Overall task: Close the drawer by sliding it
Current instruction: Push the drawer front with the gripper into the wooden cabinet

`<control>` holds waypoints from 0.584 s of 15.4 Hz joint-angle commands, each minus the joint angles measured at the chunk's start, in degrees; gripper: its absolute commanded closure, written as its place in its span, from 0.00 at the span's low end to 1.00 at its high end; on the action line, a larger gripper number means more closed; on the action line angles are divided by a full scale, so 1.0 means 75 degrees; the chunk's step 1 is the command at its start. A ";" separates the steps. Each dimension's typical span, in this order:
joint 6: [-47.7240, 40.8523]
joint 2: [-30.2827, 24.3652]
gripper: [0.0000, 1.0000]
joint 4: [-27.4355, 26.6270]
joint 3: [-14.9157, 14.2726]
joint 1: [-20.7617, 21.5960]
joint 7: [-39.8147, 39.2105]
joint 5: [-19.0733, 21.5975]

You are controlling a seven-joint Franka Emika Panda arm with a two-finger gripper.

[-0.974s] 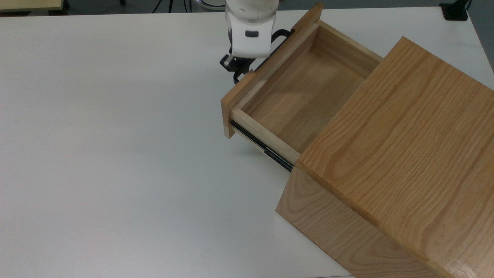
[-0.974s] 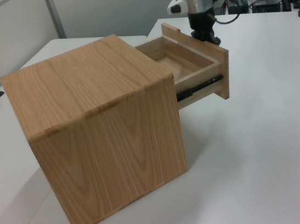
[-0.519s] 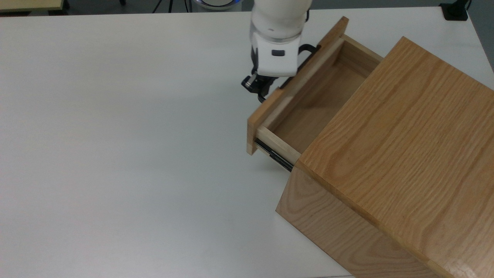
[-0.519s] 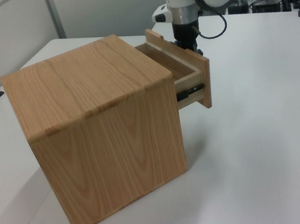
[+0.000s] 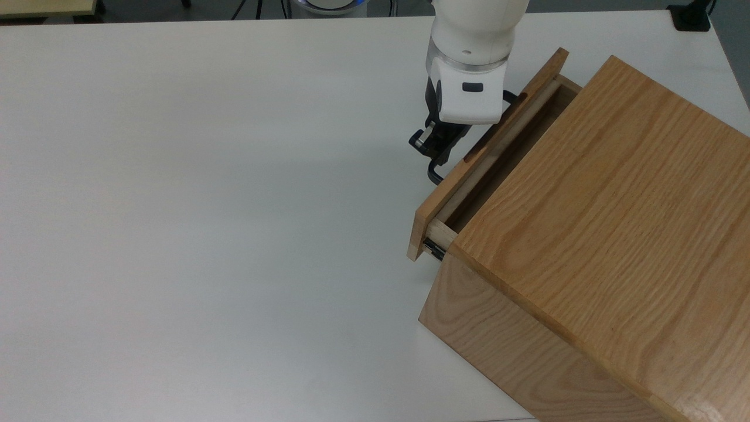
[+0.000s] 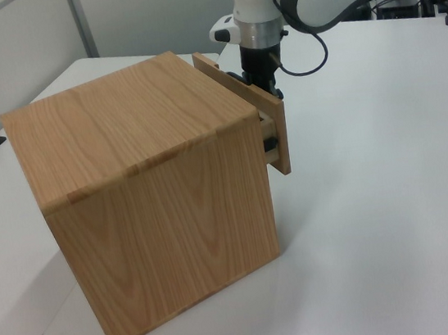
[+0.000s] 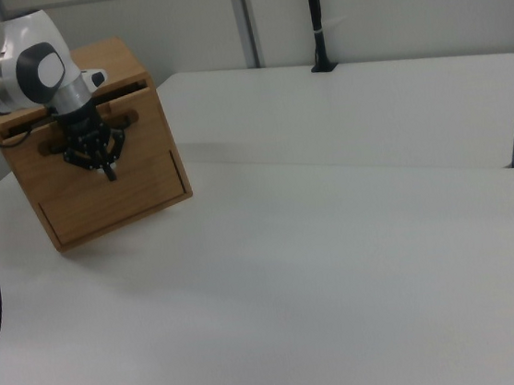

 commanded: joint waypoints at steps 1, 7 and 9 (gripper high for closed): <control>0.0388 0.0622 1.00 0.0729 -0.0044 0.0078 0.0247 -0.0091; 0.0905 0.0740 1.00 0.0741 -0.0056 0.0347 0.0610 -0.0103; 0.0905 0.0728 1.00 0.0741 -0.0044 0.0348 0.0622 -0.0103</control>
